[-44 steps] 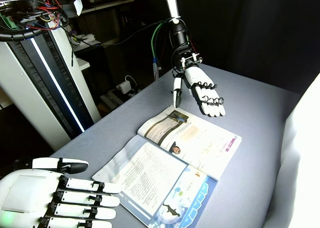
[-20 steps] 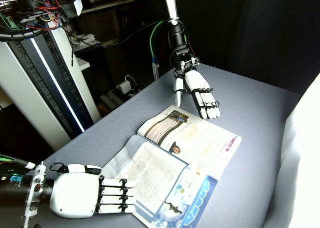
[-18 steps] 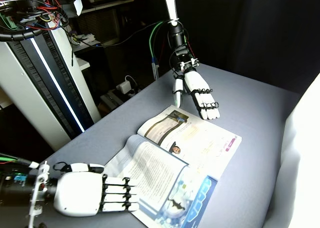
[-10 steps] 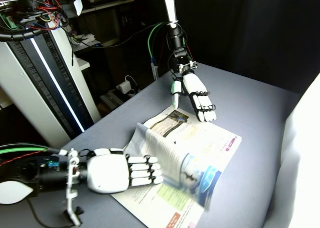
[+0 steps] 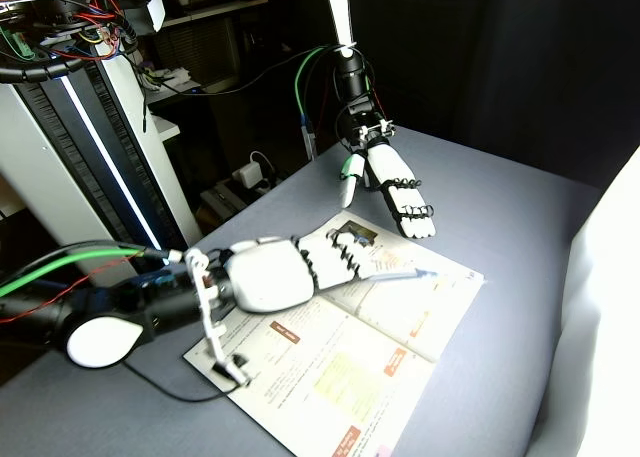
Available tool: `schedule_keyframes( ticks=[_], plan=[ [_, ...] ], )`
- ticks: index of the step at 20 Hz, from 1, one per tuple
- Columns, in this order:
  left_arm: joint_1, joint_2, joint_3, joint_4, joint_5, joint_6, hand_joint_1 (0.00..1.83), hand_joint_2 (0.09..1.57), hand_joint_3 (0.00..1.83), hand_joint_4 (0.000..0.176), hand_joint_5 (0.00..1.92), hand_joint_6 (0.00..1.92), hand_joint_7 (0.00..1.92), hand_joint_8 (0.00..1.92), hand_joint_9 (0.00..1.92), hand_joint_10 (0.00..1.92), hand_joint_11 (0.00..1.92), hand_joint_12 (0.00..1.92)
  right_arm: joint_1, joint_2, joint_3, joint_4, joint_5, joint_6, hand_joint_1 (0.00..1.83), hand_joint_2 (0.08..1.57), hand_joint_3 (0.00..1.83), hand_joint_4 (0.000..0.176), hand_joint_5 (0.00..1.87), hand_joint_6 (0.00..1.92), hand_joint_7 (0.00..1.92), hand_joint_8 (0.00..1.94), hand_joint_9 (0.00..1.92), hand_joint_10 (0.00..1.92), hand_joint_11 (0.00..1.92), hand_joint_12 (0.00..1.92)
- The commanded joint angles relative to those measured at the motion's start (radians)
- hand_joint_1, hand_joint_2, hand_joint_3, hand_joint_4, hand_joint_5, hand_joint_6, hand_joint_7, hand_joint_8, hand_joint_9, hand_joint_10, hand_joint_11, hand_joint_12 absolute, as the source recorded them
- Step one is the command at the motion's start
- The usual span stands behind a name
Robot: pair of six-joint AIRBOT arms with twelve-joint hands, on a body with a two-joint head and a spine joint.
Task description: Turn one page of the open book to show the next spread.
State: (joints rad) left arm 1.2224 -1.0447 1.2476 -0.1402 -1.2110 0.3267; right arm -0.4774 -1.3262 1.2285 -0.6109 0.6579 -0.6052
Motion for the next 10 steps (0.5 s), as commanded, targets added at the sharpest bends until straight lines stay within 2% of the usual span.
schedule_keyframes(
  ticks=[1, 2, 3, 4, 7, 10],
  plan=[
    [0.004, -0.023, 0.006, -0.012, -0.048, 0.005, 0.00, 1.45, 0.01, 0.000, 0.09, 0.00, 0.05, 0.00, 0.15, 0.01, 0.00, 0.60, 0.019, -0.005, 0.002, 0.012, 0.153, 0.020, 0.00, 1.23, 0.00, 0.000, 0.00, 0.00, 0.00, 0.00, 0.00, 0.00, 0.00, 0.00],
    [0.004, -0.023, 0.007, -0.012, -0.052, 0.005, 0.00, 1.35, 0.00, 0.000, 0.21, 0.02, 0.23, 0.01, 0.32, 0.03, 0.03, 0.91, 0.033, -0.013, 0.002, -0.003, 0.179, 0.034, 0.00, 1.22, 0.00, 0.000, 0.00, 0.00, 0.00, 0.00, 0.00, 0.00, 0.00, 0.00],
    [0.004, -0.023, 0.009, -0.012, -0.056, 0.004, 0.00, 1.49, 0.03, 0.000, 0.40, 0.10, 0.46, 0.07, 0.52, 0.12, 0.09, 1.45, 0.050, -0.018, -0.002, -0.016, 0.216, 0.046, 0.00, 1.22, 0.00, 0.000, 0.00, 0.00, 0.00, 0.00, 0.00, 0.00, 0.00, 0.00],
    [0.004, -0.024, 0.010, -0.013, -0.058, 0.004, 0.00, 1.54, 0.01, 0.000, 0.43, 0.16, 0.53, 0.05, 0.54, 0.20, 0.08, 1.61, 0.061, -0.019, -0.008, -0.023, 0.245, 0.049, 0.00, 1.22, 0.00, 0.000, 0.00, 0.00, 0.00, 0.00, 0.00, 0.00, 0.00, 0.00],
    [0.004, -0.024, 0.012, -0.023, -0.069, 0.005, 0.00, 1.55, 0.00, 0.000, 0.37, 0.32, 0.56, 0.00, 0.40, 0.54, 0.08, 1.67, 0.103, -0.008, -0.037, -0.047, 0.335, 0.061, 0.00, 1.20, 0.00, 0.000, 0.00, 0.00, 0.00, 0.00, 0.00, 0.00, 0.00, 0.00],
    [0.004, -0.024, 0.012, -0.034, -0.079, 0.005, 0.00, 1.55, 0.00, 0.000, 0.33, 0.41, 0.56, 0.00, 0.36, 0.63, 0.07, 1.68, 0.126, 0.026, -0.071, -0.070, 0.406, 0.065, 0.00, 1.20, 0.00, 0.000, 0.00, 0.00, 0.00, 0.00, 0.00, 0.00, 0.00, 0.00]
  ],
)
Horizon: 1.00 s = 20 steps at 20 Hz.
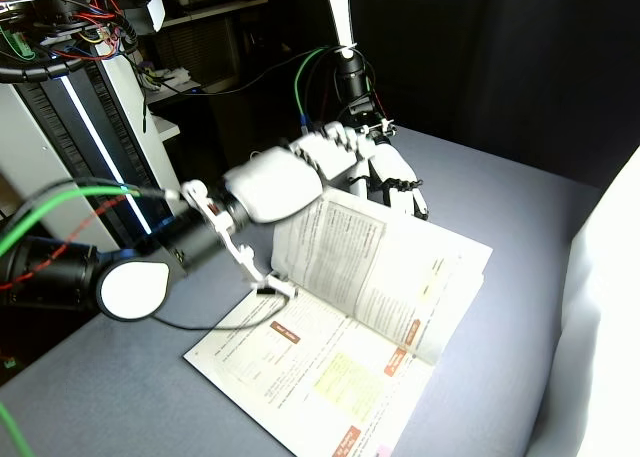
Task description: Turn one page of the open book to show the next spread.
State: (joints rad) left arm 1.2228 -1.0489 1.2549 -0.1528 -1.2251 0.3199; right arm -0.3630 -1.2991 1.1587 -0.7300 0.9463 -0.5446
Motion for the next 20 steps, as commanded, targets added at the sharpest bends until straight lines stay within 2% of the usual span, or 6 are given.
schedule_keyframes(
  ticks=[1, 12, 13, 17, 18, 20],
  plan=[
    [0.004, -0.020, 0.005, -0.025, -0.069, 0.013, 0.00, 1.55, 0.00, 0.000, 0.33, 0.42, 0.56, 0.00, 0.36, 0.64, 0.07, 1.68, 0.016, 0.014, -0.011, 0.044, 0.135, 0.005, 0.00, 1.20, 0.00, 0.000, 0.00, 0.00, 0.00, 0.00, 0.00, 0.00, 0.00, 0.00],
    [0.089, 0.089, -0.093, -0.144, -0.210, 0.097, 0.00, 1.55, 0.00, 0.000, 0.33, 0.43, 0.56, 0.00, 0.36, 0.64, 0.07, 1.68, -0.016, 0.165, -0.081, 0.083, 0.126, 0.004, 0.00, 1.20, 0.00, 0.000, 0.00, 0.00, 0.00, 0.00, 0.00, 0.00, 0.00, 0.00],
    [0.104, 0.104, -0.105, -0.162, -0.240, 0.104, 0.27, 1.31, 0.00, 0.005, 0.03, 0.02, 0.02, 0.00, 0.01, 0.02, 0.00, 0.12, -0.032, 0.185, -0.085, 0.095, 0.114, 0.000, 0.00, 1.19, 0.00, 0.000, 0.00, 0.00, 0.00, 0.00, 0.00, 0.00, 0.00, 0.00],
    [0.120, 0.121, -0.123, -0.188, -0.325, 0.120, 0.33, 1.33, 0.00, 0.000, 0.00, 0.00, 0.00, 0.00, 0.00, 0.00, 0.00, 0.00, -0.132, 0.289, -0.111, 0.220, 0.075, -0.072, 0.06, 1.22, 0.00, 0.005, 0.00, 0.00, 0.00, 0.00, 0.00, 0.00, 0.00, 0.00],
    [0.120, 0.124, -0.126, -0.188, -0.337, 0.124, 0.38, 1.32, 0.00, 0.000, 0.00, 0.00, 0.00, 0.00, 0.00, 0.00, 0.00, 0.00, -0.163, 0.316, -0.122, 0.267, 0.070, -0.100, 0.02, 1.24, 0.01, 0.028, 0.00, 0.00, 0.00, 0.00, 0.00, 0.00, 0.00, 0.00],
    [0.119, 0.131, -0.132, -0.188, -0.368, 0.136, 0.34, 1.32, 0.00, 0.000, 0.00, 0.00, 0.00, 0.00, 0.00, 0.00, 0.00, 0.00, -0.221, 0.370, -0.144, 0.359, 0.069, -0.162, 0.00, 1.23, 0.01, 0.000, 0.00, 0.00, 0.00, 0.00, 0.00, 0.00, 0.00, 0.00]
  ],
)
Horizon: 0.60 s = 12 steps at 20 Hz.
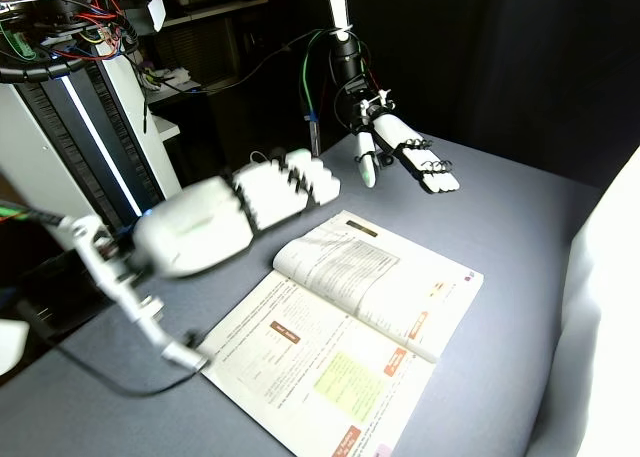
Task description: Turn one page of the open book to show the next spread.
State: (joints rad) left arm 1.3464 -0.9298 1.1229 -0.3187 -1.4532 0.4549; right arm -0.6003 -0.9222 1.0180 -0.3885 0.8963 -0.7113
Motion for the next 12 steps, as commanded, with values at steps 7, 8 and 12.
schedule_keyframes(
  ticks=[7, 8, 12],
  plan=[
    [-0.086, 0.003, 0.008, 0.053, -0.176, 0.011, 0.28, 1.32, 0.00, 0.008, 0.00, 0.00, 0.00, 0.00, 0.00, 0.00, 0.00, 0.00, -0.183, 0.117, -0.086, 0.336, 0.215, -0.172, 0.00, 1.29, 0.03, 0.000, 0.00, 0.00, 0.00, 0.00, 0.00, 0.00, 0.00, 0.00],
    [-0.102, -0.003, 0.012, 0.063, -0.172, 0.011, 0.27, 1.31, 0.00, 0.008, 0.00, 0.00, 0.00, 0.00, 0.00, 0.00, 0.00, 0.00, -0.214, 0.122, -0.092, 0.371, 0.250, -0.178, 0.02, 1.31, 0.03, 0.000, 0.00, 0.00, 0.00, 0.00, 0.00, 0.00, 0.00, 0.00],
    [-0.143, -0.024, 0.027, 0.078, -0.181, 0.008, 0.36, 1.24, 0.00, 0.000, 0.00, 0.00, 0.00, 0.00, 0.00, 0.00, 0.00, 0.00, -0.318, 0.126, -0.100, 0.502, 0.416, -0.182, 0.10, 1.30, 0.00, 0.000, 0.00, 0.00, 0.00, 0.00, 0.00, 0.00, 0.00, 0.00]
  ],
)
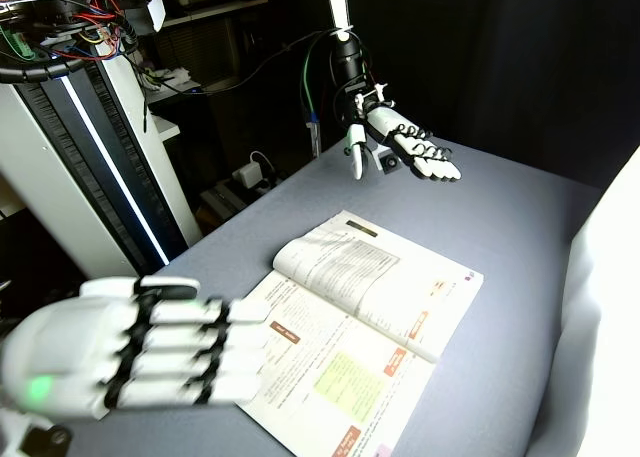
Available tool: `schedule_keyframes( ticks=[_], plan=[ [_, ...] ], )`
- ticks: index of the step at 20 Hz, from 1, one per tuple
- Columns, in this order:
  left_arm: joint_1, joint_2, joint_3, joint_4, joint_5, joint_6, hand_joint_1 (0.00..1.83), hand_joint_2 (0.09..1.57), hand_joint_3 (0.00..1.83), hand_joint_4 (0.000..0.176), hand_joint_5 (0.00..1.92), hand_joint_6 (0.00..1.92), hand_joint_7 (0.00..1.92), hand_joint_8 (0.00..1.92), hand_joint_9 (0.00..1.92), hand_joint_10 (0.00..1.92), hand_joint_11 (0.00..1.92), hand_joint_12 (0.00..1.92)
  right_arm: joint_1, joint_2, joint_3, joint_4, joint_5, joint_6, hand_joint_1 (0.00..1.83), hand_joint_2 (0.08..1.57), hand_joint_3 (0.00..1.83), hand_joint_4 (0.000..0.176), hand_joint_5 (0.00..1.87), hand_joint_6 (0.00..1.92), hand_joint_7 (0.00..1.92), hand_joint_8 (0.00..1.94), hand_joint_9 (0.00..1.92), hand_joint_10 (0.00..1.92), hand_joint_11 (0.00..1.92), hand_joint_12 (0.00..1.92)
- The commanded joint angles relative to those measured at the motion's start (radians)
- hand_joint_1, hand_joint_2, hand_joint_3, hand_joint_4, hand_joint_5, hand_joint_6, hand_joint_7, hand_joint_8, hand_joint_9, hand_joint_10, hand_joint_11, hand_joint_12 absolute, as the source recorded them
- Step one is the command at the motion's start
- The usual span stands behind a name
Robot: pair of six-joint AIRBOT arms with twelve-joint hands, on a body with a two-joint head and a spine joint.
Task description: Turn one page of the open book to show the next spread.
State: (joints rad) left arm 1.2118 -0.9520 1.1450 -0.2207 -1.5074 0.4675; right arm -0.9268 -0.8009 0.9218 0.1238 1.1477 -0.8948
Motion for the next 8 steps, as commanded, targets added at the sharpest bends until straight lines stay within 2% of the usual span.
schedule_keyframes(
  ticks=[1, 2, 3, 4, 5, 6, 7, 8],
  plan=[
    [-0.019, -0.006, 0.009, -0.018, -0.128, -0.005, 0.52, 1.24, 0.00, 0.000, 0.00, 0.00, 0.00, 0.00, 0.00, 0.00, 0.00, 0.00, 0.006, 0.007, -0.004, -0.002, 0.173, 0.001, 0.27, 1.29, 0.00, 0.000, 0.00, 0.00, 0.00, 0.00, 0.00, 0.00, 0.00, 0.00],
    [-0.033, -0.015, 0.016, -0.015, -0.127, -0.005, 0.70, 1.25, 0.00, 0.000, 0.00, 0.00, 0.00, 0.00, 0.00, 0.00, 0.00, 0.00, -0.001, 0.011, -0.007, 0.009, 0.193, 0.001, 0.38, 1.27, 0.00, 0.072, 0.00, 0.00, 0.00, 0.00, 0.00, 0.00, 0.03, 0.02],
    [-0.048, -0.026, 0.023, -0.009, -0.123, -0.005, 0.77, 1.27, 0.00, 0.026, 0.00, 0.00, 0.00, 0.00, 0.00, 0.00, 0.00, 0.00, -0.007, 0.016, -0.010, 0.015, 0.214, 0.001, 0.53, 1.28, 0.00, 0.069, 0.00, 0.00, 0.00, 0.00, 0.00, 0.00, 0.03, 0.02],
    [-0.058, -0.036, 0.030, -0.005, -0.125, -0.013, 0.72, 1.29, 0.01, 0.049, 0.00, 0.00, 0.00, 0.00, 0.00, 0.00, 0.00, 0.00, -0.011, 0.021, -0.013, 0.019, 0.230, 0.002, 0.58, 1.30, 0.00, 0.037, 0.00, 0.00, 0.00, 0.00, 0.04, 0.01, 0.00, 0.26],
    [-0.067, -0.048, 0.037, -0.002, -0.130, -0.017, 0.72, 1.29, 0.01, 0.049, 0.00, 0.00, 0.00, 0.00, 0.00, 0.00, 0.00, 0.00, -0.015, 0.026, -0.013, 0.023, 0.252, 0.008, 0.58, 1.30, 0.00, 0.037, 0.00, 0.00, 0.00, 0.00, 0.04, 0.01, 0.00, 0.26],
    [-0.071, -0.053, 0.039, -0.002, -0.137, -0.018, 0.57, 1.33, 0.03, 0.029, 0.00, 0.00, 0.00, 0.00, 0.00, 0.00, 0.00, 0.00, -0.015, 0.031, -0.012, 0.023, 0.269, 0.014, 0.51, 1.31, 0.00, 0.033, 0.00, 0.00, 0.01, 0.00, 0.08, 0.02, 0.00, 0.43],
    [-0.074, -0.056, 0.040, -0.002, -0.147, -0.018, 0.49, 1.34, 0.02, 0.027, 0.00, 0.00, 0.00, 0.00, 0.00, 0.00, 0.00, 0.00, -0.015, 0.038, -0.013, 0.023, 0.287, 0.016, 0.37, 1.34, 0.01, 0.022, 0.00, 0.00, 0.00, 0.00, 0.06, 0.02, 0.00, 0.45],
    [-0.076, -0.057, 0.040, -0.002, -0.160, -0.018, 0.42, 1.34, 0.02, 0.038, 0.00, 0.00, 0.00, 0.00, 0.00, 0.00, 0.00, 0.00, -0.015, 0.044, -0.013, 0.023, 0.304, 0.016, 0.32, 1.34, 0.01, 0.003, 0.00, 0.00, 0.00, 0.00, 0.07, 0.02, 0.00, 0.46]
  ],
)
